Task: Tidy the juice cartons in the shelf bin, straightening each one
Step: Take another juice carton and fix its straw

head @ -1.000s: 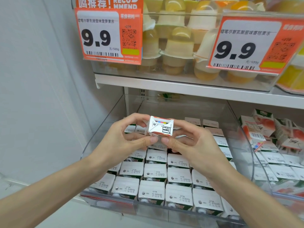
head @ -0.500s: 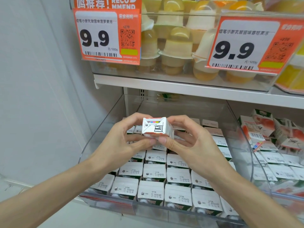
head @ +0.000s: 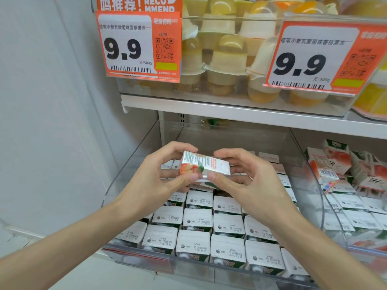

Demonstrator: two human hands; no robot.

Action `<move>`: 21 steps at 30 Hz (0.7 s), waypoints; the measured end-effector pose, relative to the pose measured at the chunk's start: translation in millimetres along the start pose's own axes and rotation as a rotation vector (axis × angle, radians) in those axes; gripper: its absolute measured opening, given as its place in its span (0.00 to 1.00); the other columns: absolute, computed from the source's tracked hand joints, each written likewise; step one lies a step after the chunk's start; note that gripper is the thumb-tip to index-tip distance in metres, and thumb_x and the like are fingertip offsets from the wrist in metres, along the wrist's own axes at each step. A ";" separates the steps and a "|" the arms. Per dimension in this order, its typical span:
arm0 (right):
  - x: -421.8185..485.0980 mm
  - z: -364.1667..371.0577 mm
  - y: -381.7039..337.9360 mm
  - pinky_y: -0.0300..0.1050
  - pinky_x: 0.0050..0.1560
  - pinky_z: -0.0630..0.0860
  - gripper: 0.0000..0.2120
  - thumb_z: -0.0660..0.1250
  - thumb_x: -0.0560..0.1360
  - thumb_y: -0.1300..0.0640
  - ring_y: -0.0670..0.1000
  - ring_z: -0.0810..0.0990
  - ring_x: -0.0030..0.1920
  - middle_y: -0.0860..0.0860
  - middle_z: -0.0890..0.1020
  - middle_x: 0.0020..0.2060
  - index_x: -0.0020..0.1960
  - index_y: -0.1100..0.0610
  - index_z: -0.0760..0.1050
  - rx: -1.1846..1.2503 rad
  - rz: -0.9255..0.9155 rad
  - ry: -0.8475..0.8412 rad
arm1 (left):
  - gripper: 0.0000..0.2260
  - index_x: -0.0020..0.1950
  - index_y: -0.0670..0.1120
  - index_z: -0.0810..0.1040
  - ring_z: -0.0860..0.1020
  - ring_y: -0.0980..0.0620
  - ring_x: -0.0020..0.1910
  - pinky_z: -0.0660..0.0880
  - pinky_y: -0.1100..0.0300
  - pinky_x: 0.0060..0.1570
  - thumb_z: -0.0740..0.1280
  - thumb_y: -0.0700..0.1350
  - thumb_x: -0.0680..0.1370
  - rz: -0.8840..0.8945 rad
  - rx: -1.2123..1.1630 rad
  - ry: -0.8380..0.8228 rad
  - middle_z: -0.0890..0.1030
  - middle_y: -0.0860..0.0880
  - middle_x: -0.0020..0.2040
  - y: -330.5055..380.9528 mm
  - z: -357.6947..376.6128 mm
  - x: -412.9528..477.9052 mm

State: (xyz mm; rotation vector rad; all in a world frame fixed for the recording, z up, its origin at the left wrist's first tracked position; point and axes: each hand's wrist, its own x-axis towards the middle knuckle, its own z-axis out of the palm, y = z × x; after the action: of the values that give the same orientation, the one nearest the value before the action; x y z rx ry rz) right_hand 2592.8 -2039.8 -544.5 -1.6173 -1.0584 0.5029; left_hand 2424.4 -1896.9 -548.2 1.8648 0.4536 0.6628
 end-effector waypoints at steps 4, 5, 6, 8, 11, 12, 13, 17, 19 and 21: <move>0.6 1.0 0.5 0.44 0.57 0.82 0.14 0.81 0.73 0.53 0.42 0.83 0.54 0.38 0.86 0.51 0.56 0.41 0.83 -0.038 -0.017 0.003 | 0.18 0.63 0.54 0.79 0.87 0.47 0.54 0.86 0.50 0.50 0.77 0.42 0.76 -0.003 0.022 0.000 0.84 0.51 0.62 -3.6 -1.1 -1.1; 0.8 1.4 0.4 0.45 0.59 0.82 0.15 0.81 0.73 0.54 0.42 0.83 0.55 0.37 0.86 0.51 0.56 0.41 0.83 -0.043 -0.023 0.006 | 0.18 0.63 0.55 0.79 0.87 0.47 0.55 0.86 0.51 0.51 0.77 0.41 0.76 0.000 0.035 0.005 0.84 0.52 0.62 -3.4 -1.3 -1.0; 1.2 1.3 0.6 0.45 0.60 0.81 0.15 0.81 0.73 0.54 0.41 0.83 0.56 0.37 0.86 0.51 0.56 0.41 0.83 -0.047 -0.029 0.011 | 0.19 0.62 0.55 0.79 0.87 0.48 0.55 0.86 0.52 0.52 0.78 0.41 0.76 0.000 0.038 0.012 0.84 0.53 0.62 -3.2 -1.4 -0.6; 1.6 0.5 1.0 0.43 0.61 0.80 0.14 0.79 0.74 0.52 0.40 0.83 0.58 0.37 0.86 0.52 0.58 0.41 0.83 -0.008 -0.016 0.026 | 0.21 0.64 0.56 0.78 0.87 0.48 0.54 0.86 0.51 0.53 0.78 0.41 0.75 -0.013 0.006 0.023 0.85 0.54 0.60 -1.9 -0.8 0.2; 1.6 -1.2 -1.0 0.44 0.59 0.79 0.14 0.75 0.76 0.44 0.41 0.86 0.54 0.40 0.88 0.51 0.61 0.38 0.81 0.140 0.088 0.000 | 0.30 0.70 0.59 0.75 0.88 0.48 0.52 0.85 0.52 0.55 0.80 0.42 0.71 -0.020 -0.013 0.013 0.85 0.54 0.59 1.0 0.7 0.3; 1.3 -1.3 -1.0 0.46 0.59 0.78 0.13 0.72 0.77 0.43 0.42 0.87 0.53 0.41 0.89 0.51 0.62 0.38 0.80 0.175 0.121 -0.020 | 0.33 0.72 0.60 0.73 0.88 0.48 0.51 0.84 0.54 0.56 0.81 0.41 0.71 -0.009 -0.005 0.002 0.85 0.54 0.59 1.6 1.0 0.2; 0.9 -0.5 -0.9 0.48 0.60 0.79 0.12 0.71 0.78 0.42 0.44 0.88 0.52 0.43 0.89 0.50 0.62 0.39 0.80 0.206 0.152 -0.034 | 0.35 0.73 0.61 0.72 0.88 0.48 0.51 0.84 0.54 0.55 0.81 0.39 0.71 0.005 0.002 -0.009 0.85 0.53 0.59 2.0 1.0 0.0; -0.7 3.4 1.5 0.57 0.67 0.79 0.12 0.66 0.82 0.42 0.49 0.87 0.56 0.45 0.88 0.55 0.62 0.42 0.82 0.223 0.198 -0.046 | 0.33 0.71 0.60 0.76 0.87 0.48 0.51 0.85 0.49 0.53 0.81 0.43 0.70 0.047 0.039 0.012 0.85 0.52 0.57 2.8 0.6 0.4; 0.0 3.2 0.4 0.56 0.67 0.80 0.12 0.66 0.82 0.42 0.48 0.87 0.58 0.44 0.86 0.59 0.63 0.41 0.82 0.223 0.186 -0.032 | 0.31 0.69 0.60 0.77 0.87 0.49 0.51 0.84 0.48 0.52 0.81 0.46 0.68 0.050 0.060 0.034 0.85 0.53 0.56 3.5 0.7 0.6; 0.1 0.4 -1.9 0.53 0.66 0.79 0.16 0.71 0.78 0.40 0.46 0.86 0.58 0.40 0.84 0.62 0.64 0.39 0.81 0.218 0.173 -0.064 | 0.30 0.67 0.60 0.77 0.86 0.50 0.52 0.84 0.49 0.52 0.81 0.48 0.68 0.050 0.063 0.075 0.85 0.53 0.55 3.0 1.0 1.2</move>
State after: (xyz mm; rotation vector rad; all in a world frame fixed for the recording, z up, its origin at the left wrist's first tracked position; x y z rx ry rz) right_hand 2591.8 -2039.5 -542.9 -1.5129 -0.8810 0.7635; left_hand 2426.0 -1898.0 -545.4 1.9210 0.4826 0.7626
